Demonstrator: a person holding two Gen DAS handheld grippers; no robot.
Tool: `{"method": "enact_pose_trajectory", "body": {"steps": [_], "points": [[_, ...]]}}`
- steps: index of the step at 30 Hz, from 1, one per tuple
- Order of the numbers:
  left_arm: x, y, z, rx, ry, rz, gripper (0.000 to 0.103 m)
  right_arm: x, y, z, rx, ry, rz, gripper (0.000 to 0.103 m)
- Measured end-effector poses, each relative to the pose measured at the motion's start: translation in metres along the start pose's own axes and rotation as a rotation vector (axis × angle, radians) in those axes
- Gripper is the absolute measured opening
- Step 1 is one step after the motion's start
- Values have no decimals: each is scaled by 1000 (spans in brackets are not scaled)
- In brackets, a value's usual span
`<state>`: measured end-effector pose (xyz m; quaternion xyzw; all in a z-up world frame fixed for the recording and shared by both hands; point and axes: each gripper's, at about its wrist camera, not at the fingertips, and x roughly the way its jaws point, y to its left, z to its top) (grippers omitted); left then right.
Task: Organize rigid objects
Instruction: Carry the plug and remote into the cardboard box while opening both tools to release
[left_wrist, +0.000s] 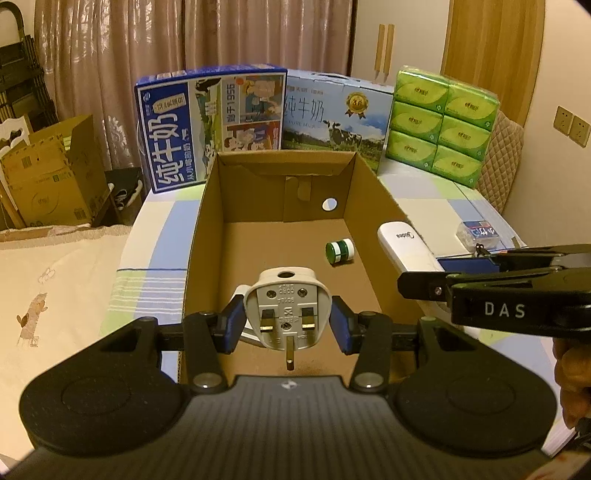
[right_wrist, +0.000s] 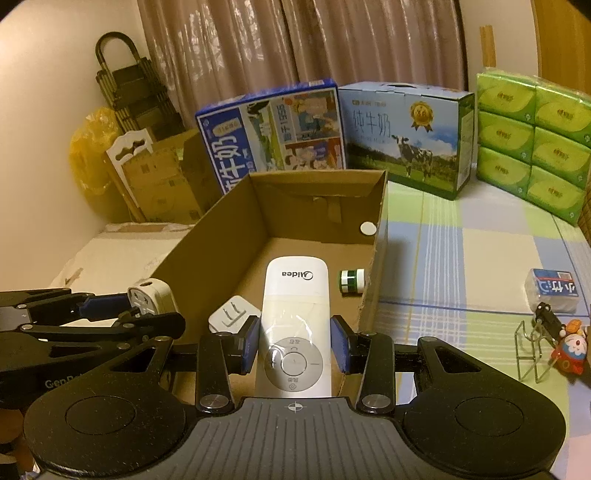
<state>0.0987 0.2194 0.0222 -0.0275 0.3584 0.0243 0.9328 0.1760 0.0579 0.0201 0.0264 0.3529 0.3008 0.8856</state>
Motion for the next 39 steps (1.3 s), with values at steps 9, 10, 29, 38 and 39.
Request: {"method": "enact_pose_trajectory", "body": {"steps": [9,10,29,38,39], "points": [[13,1,-3,-7,30,-7,43,10,-1,-1,1,10,-2,38],[15,1,-3,-5,34,-5,43,10,0,-1,1,10,-1,38],[2,9,-5,-43,7,16,47,7,0,-1,12,2,-4,38],[1,7,-6,-45,7,11,47,8,1,-4,9,4,-10,38],[1,7,-6,-44,7,11,47,8,1,-4,9,4,-11,38]]}}
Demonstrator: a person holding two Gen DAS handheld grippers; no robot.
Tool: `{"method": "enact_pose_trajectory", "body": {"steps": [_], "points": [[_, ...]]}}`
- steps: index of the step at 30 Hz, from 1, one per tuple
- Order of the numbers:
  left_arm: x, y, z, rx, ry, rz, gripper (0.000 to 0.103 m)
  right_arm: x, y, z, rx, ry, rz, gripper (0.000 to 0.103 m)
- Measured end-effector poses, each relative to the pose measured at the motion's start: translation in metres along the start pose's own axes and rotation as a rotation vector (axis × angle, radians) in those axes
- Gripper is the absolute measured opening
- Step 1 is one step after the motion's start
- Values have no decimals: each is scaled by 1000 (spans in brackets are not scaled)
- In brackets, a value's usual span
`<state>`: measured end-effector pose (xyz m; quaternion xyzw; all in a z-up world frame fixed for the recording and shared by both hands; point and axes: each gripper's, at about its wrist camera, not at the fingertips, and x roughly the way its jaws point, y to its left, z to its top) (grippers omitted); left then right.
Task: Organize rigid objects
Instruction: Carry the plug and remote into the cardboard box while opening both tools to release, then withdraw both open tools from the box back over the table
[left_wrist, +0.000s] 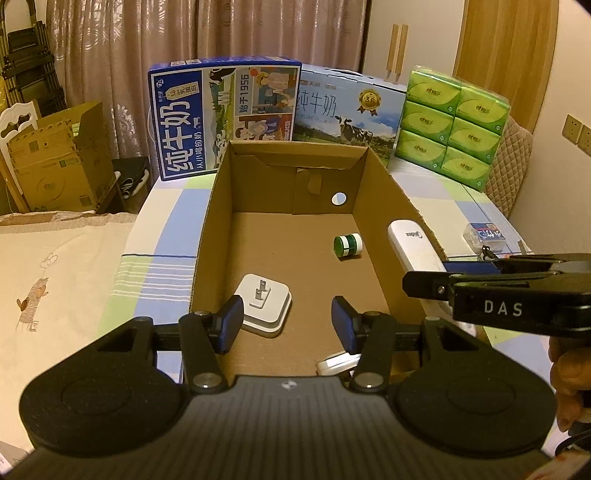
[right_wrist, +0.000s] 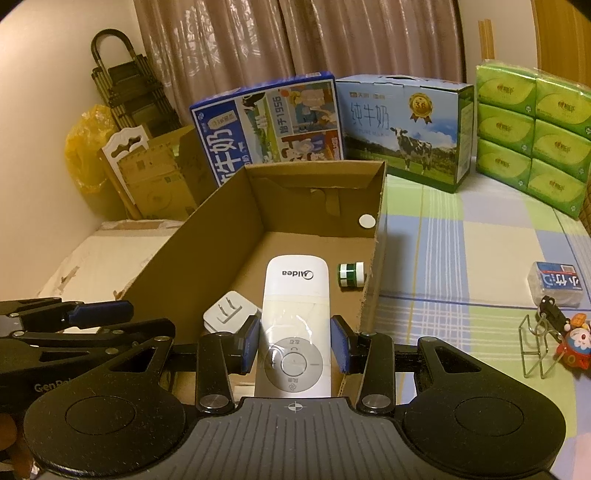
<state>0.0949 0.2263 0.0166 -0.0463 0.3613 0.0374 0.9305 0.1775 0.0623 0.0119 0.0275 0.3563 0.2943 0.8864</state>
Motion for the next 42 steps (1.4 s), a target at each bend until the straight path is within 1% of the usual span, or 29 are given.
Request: {"method": "enact_pose_trajectory", "body": {"steps": [2,11,21,27,31,33,37,42], "points": [[0,0,0,0,0,0,47,0,0,-1,0,0,-2,38],[-3,-3,1,4,-3,2,47,-10,-1,4,7,-48,22,38],[-27,-21,4,15,-33,-13,47,-50,-11,-1,36,-90,1,38],[-46,-40,4,19,-56,-27,47,-86,-27,-14,77,-116,-38,38],[-59,-57,2,18,-74,-50,49,-112,-42,-31,103,-124,-79,38],[-65,-68,0,19,-83,-68,52,-125,-51,-41,121,-128,-103,38],[-73,-94,-2,38,-93,-113,55,-149,-74,-60,164,-128,-157,38],[-79,-129,-3,72,-102,-166,61,-177,-103,-82,208,-130,-229,40]]}}
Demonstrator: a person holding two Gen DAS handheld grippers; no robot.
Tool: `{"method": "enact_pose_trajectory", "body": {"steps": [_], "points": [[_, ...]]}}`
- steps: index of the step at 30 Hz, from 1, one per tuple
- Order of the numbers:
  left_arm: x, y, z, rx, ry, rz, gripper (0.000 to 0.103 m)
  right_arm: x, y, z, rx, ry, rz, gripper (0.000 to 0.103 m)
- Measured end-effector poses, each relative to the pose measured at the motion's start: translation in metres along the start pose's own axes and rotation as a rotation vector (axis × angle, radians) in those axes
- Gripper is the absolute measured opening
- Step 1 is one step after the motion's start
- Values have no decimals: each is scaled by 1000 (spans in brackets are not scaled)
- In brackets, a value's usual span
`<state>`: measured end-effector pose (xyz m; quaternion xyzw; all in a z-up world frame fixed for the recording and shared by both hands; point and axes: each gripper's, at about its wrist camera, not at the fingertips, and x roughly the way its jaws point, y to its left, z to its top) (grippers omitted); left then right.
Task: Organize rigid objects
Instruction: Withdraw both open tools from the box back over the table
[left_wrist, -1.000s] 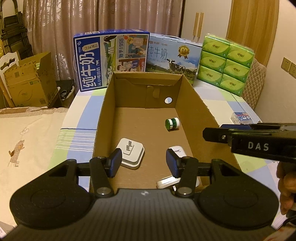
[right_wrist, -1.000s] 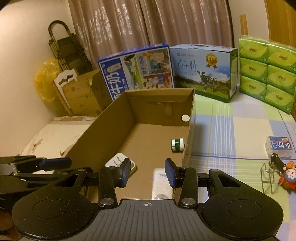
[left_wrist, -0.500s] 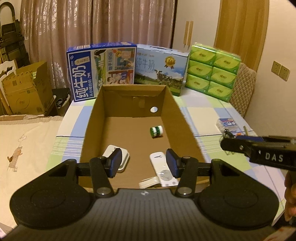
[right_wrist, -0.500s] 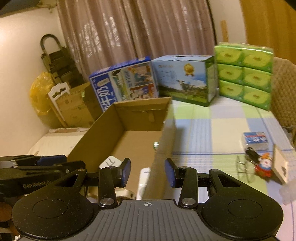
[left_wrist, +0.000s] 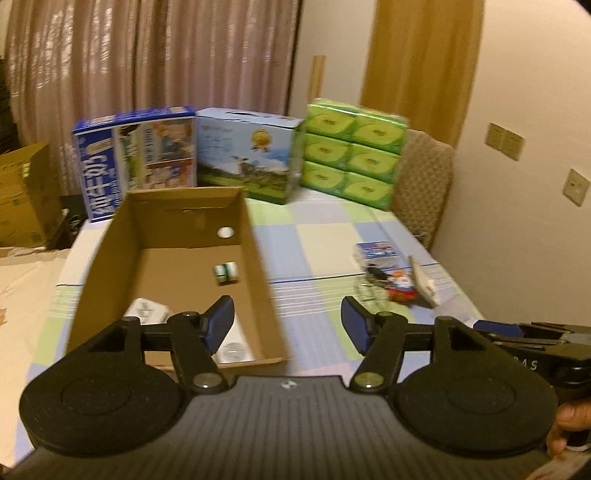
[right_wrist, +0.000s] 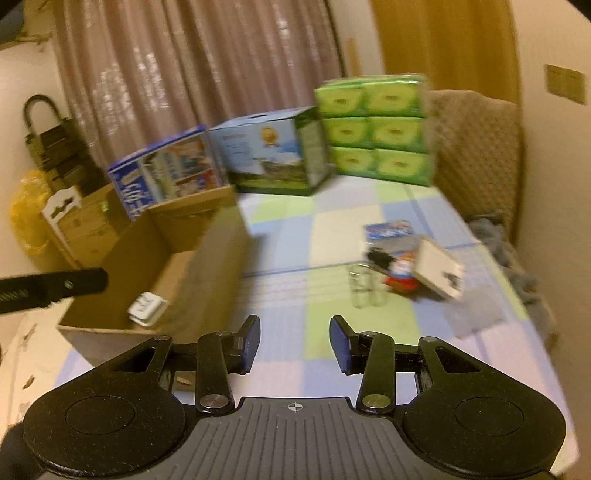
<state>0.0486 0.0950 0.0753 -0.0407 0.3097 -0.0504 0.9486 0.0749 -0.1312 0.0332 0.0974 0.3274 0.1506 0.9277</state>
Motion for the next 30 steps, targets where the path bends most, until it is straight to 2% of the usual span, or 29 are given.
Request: {"method": "enact_pose_trajectory", "body": {"steps": [2,4,7,10,13,15,19,30], "points": [[3,-14,0,16,-2,-19,65,-9,-15,-3,16,-5,-34,44],[7,-25,-1,29,7,-33,65,-18,-30,-6,35,-12,-67,56],[15,-43,-2,50,20,-55,67,-30,-50,-8,54,-23,-103,64],[21,-59,-5,72,24,-69,76,-39,-68,-10,66,-35,-141,73],[27,-72,-7,94,33,-81,79,-44,-83,-12,76,-41,-176,79],[31,-79,-9,111,40,-89,82,-44,-91,-11,77,-41,-191,81],[42,-91,-10,127,50,-100,83,-42,-103,-11,74,-44,-198,84],[86,-110,-17,126,91,-95,88,-14,-127,-4,5,-16,-176,89]]}}
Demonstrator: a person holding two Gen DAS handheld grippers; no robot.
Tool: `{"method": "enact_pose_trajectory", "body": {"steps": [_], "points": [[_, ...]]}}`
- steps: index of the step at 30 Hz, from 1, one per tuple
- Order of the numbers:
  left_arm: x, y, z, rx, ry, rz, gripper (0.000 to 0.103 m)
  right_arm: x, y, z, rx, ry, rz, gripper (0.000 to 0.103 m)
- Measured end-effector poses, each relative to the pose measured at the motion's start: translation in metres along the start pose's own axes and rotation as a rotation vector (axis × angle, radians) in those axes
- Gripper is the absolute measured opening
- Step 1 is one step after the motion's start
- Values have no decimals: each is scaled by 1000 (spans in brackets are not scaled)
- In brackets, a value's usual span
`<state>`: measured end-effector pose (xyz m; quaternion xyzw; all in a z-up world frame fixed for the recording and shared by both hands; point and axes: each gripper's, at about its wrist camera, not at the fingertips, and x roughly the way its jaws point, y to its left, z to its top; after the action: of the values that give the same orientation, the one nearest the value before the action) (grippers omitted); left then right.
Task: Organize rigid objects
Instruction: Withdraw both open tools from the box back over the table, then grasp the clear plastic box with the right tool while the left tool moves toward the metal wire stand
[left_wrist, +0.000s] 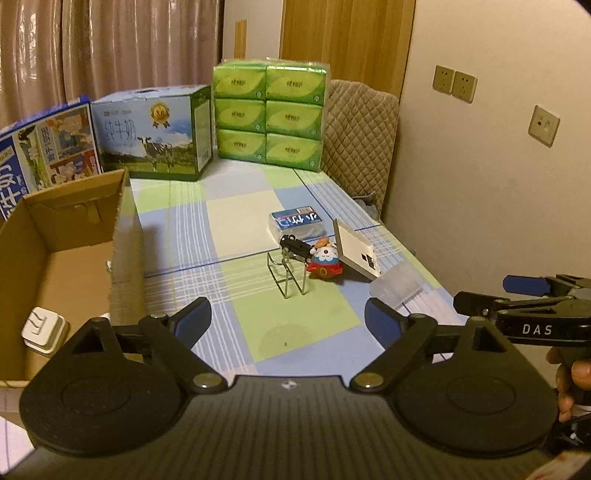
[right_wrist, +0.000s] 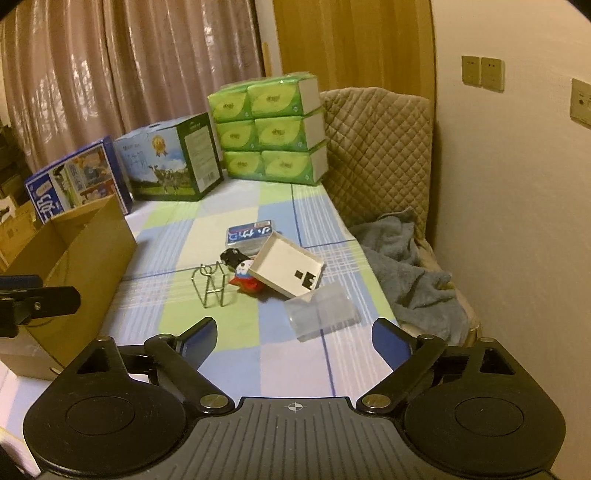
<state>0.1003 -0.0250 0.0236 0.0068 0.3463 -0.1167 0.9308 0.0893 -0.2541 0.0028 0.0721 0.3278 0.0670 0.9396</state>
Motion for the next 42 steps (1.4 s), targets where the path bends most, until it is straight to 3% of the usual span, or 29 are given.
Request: {"method": "enact_pose_trajectory", "body": {"steps": [17,25,33,42], "points": [[74,-12,0,-19,65,-9,88,84,-22,18,-84,84,37,90],[103,-9,-5,-36,73,-13,88,117,-21,4,-197,86,43,90],[126,-3,-13,-42,92,-10,88,146,-23,-5,-257,142,26,90],[141,3,-15,-57,94,-18,88,162,-29,1,-227,168,45,90]]}}
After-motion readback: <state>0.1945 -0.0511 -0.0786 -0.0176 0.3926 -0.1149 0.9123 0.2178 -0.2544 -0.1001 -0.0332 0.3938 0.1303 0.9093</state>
